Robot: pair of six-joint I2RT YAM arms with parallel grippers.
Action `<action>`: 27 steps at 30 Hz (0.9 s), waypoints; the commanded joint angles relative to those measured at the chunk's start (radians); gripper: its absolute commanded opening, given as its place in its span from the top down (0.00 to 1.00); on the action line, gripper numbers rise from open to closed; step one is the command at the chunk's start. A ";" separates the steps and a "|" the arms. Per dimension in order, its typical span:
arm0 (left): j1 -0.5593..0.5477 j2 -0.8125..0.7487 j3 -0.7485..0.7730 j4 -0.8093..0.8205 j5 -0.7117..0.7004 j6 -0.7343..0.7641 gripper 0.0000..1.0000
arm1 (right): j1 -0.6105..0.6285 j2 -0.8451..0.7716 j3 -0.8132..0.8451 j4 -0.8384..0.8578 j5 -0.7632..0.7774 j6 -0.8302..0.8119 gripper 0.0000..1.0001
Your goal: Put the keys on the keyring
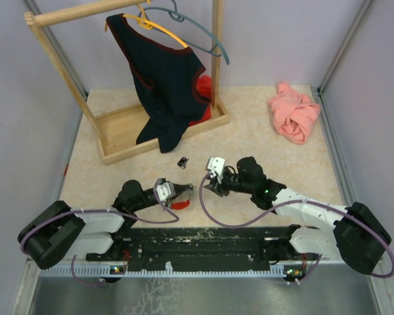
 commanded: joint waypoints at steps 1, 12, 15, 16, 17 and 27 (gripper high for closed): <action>0.003 -0.031 0.034 -0.078 -0.026 -0.008 0.99 | -0.005 -0.020 0.047 -0.056 0.079 0.052 0.63; 0.003 -0.034 0.112 -0.259 -0.003 -0.008 0.99 | 0.006 0.029 0.118 -0.070 -0.046 0.066 0.60; 0.003 -0.036 0.127 -0.294 0.009 0.004 0.99 | 0.010 0.039 0.126 -0.046 -0.084 -0.027 0.60; 0.003 -0.037 0.126 -0.294 0.011 0.005 0.99 | 0.010 0.045 0.132 -0.047 -0.102 -0.054 0.60; 0.003 -0.038 0.126 -0.295 0.014 0.005 0.99 | 0.011 0.055 0.145 -0.053 -0.118 -0.077 0.61; 0.003 -0.051 0.124 -0.292 0.030 0.001 0.99 | 0.028 0.174 0.238 -0.081 -0.229 -0.178 0.68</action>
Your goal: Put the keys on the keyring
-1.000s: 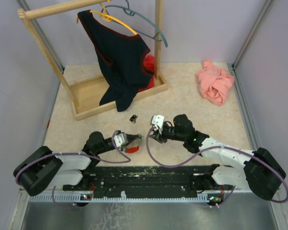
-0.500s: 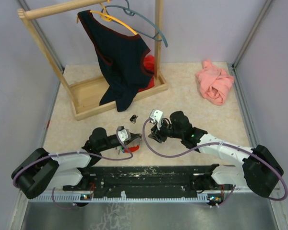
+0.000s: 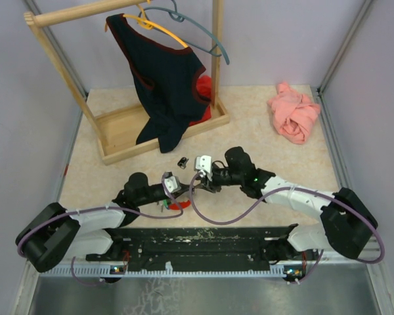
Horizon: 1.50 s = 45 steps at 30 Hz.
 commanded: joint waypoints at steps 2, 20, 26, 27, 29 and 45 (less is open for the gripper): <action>0.003 -0.015 0.021 0.001 0.027 -0.001 0.99 | 0.017 0.051 0.094 0.001 -0.098 -0.070 0.72; 0.003 -0.012 0.016 0.025 0.051 -0.010 0.99 | 0.021 0.102 0.103 -0.064 -0.065 -0.134 0.78; 0.003 -0.012 0.010 0.035 0.054 -0.012 0.99 | 0.021 0.107 0.105 -0.040 -0.073 -0.126 1.00; 0.003 -0.012 0.009 0.037 0.051 -0.013 0.99 | 0.021 0.103 0.103 -0.034 -0.074 -0.125 1.00; 0.003 -0.014 0.006 0.043 0.044 -0.016 0.98 | 0.021 0.095 0.095 -0.021 -0.080 -0.119 1.00; 0.003 0.002 0.000 0.071 -0.031 -0.043 0.88 | 0.022 0.085 0.070 0.067 -0.184 -0.048 1.00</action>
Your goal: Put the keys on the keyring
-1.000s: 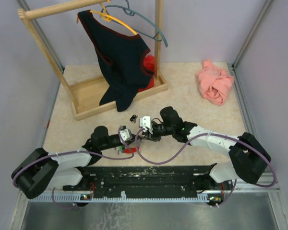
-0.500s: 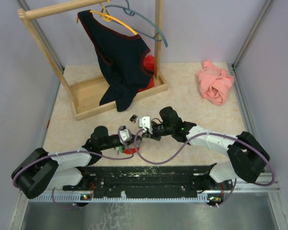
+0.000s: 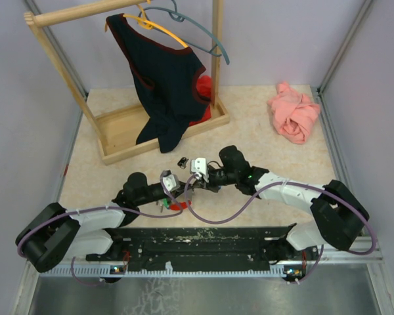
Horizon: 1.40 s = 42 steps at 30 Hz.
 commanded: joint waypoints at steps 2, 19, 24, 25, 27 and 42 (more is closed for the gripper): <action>-0.001 0.005 0.001 0.043 -0.025 -0.012 0.91 | 0.011 -0.020 0.011 0.104 -0.117 0.034 1.00; -0.001 0.014 0.050 -0.057 -0.075 -0.017 0.99 | 0.004 -0.167 -0.001 -0.100 0.332 0.362 0.79; -0.001 0.032 0.076 -0.098 -0.103 -0.029 0.99 | 0.004 -0.198 0.000 -0.169 0.469 0.500 0.66; 0.000 0.037 0.082 -0.104 -0.108 -0.031 0.99 | 0.005 -0.194 0.007 -0.191 0.488 0.520 0.65; -0.001 0.038 0.088 -0.115 -0.111 -0.035 0.99 | 0.004 -0.174 0.027 -0.240 0.528 0.554 0.65; -0.001 0.034 0.086 -0.121 -0.170 -0.046 0.99 | 0.008 0.133 0.230 -0.383 0.767 0.718 0.67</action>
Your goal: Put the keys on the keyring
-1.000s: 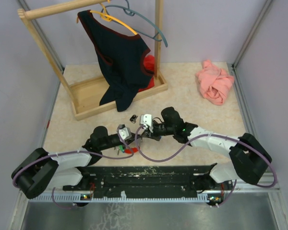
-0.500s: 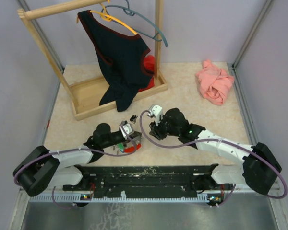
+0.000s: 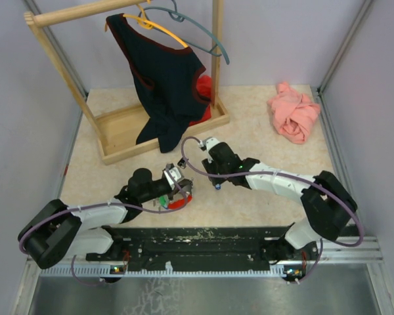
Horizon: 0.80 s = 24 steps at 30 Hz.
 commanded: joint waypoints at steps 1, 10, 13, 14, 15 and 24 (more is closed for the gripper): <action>0.004 0.000 0.024 0.001 -0.024 -0.012 0.99 | 0.002 0.063 0.096 -0.044 0.075 0.051 0.68; 0.004 0.007 0.025 0.002 -0.025 -0.013 0.99 | 0.003 0.215 0.200 -0.095 0.128 0.051 0.73; 0.003 0.012 0.027 0.001 -0.023 -0.013 0.99 | 0.005 0.261 0.231 -0.124 0.129 0.044 0.74; 0.004 0.014 0.028 0.000 -0.023 -0.013 0.99 | 0.007 0.270 0.238 -0.131 0.130 0.042 0.74; 0.004 0.014 0.029 0.001 -0.022 -0.014 0.99 | 0.008 0.276 0.242 -0.136 0.131 0.042 0.74; 0.004 0.020 0.030 0.003 -0.022 -0.015 0.99 | 0.019 0.304 0.261 -0.188 0.177 0.041 0.77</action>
